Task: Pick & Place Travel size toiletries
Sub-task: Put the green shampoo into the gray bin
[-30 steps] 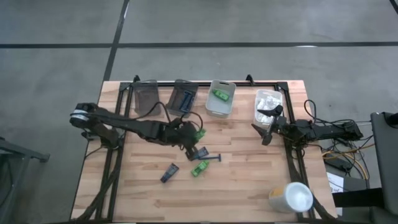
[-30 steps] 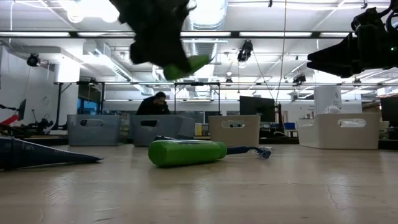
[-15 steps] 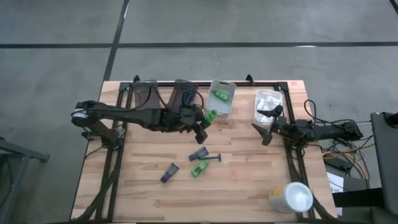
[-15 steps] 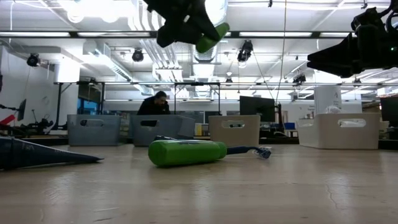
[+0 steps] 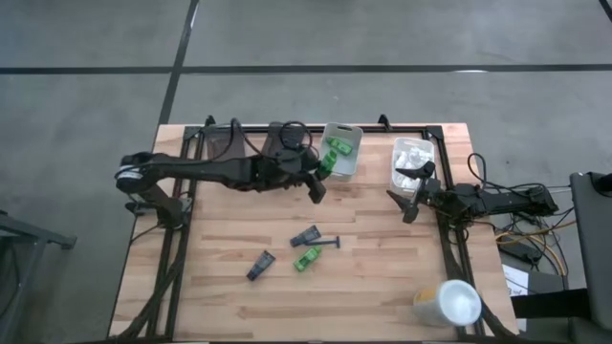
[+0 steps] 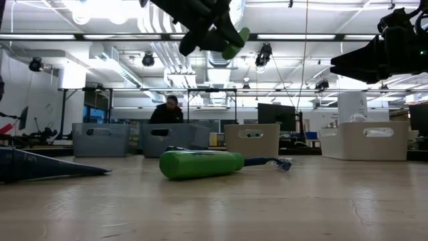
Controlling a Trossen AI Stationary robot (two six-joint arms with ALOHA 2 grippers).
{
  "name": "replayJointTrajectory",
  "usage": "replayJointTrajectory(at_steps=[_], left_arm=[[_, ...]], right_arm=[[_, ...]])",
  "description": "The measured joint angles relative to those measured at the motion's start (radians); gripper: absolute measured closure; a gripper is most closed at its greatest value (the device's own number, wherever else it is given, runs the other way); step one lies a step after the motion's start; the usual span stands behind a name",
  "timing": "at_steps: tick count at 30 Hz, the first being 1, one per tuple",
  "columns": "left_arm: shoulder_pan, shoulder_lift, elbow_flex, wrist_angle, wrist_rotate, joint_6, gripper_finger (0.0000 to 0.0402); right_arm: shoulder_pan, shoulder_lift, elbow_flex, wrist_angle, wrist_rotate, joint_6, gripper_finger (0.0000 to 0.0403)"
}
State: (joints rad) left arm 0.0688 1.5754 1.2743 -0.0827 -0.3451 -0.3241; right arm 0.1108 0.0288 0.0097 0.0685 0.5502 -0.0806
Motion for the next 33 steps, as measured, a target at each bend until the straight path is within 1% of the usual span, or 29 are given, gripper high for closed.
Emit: replayJointTrajectory(at_steps=[7,10,14,18,20,25,31,33], left_arm=[[0.07,0.055,0.007,0.117,0.061,0.046,0.0264],[0.101,0.084,0.016,0.129,0.095,0.08,0.0264],[0.141,0.122,0.036,0.131,0.111,0.09,0.0264],[0.182,0.179,0.083,0.124,0.185,0.138,0.0264],[0.201,0.217,0.127,0.124,0.216,0.168,0.0264],[0.242,0.317,0.254,0.001,0.234,0.261,0.0264],[0.28,0.451,0.409,-0.148,0.232,0.416,0.0264],[0.29,0.496,0.448,-0.188,0.228,0.435,0.0264]], right_arm=[[0.0,0.0,0.0,0.0,0.0,0.001,0.0039],[0.0,-0.001,0.0,0.0,0.0,0.001,0.0039],[0.0,0.0,0.0,0.0,0.0,0.001,0.0039],[0.0,0.0,0.0,0.0,0.0,0.001,0.0039],[0.0,0.0,0.0,0.0,0.0,-0.001,0.0039],[0.0,0.0,0.0,0.0,0.0,-0.001,0.0039],[0.0,-0.001,0.0,0.0,0.0,0.001,0.0039],[0.0,-0.001,0.0,0.0,0.0,-0.001,0.0039]])
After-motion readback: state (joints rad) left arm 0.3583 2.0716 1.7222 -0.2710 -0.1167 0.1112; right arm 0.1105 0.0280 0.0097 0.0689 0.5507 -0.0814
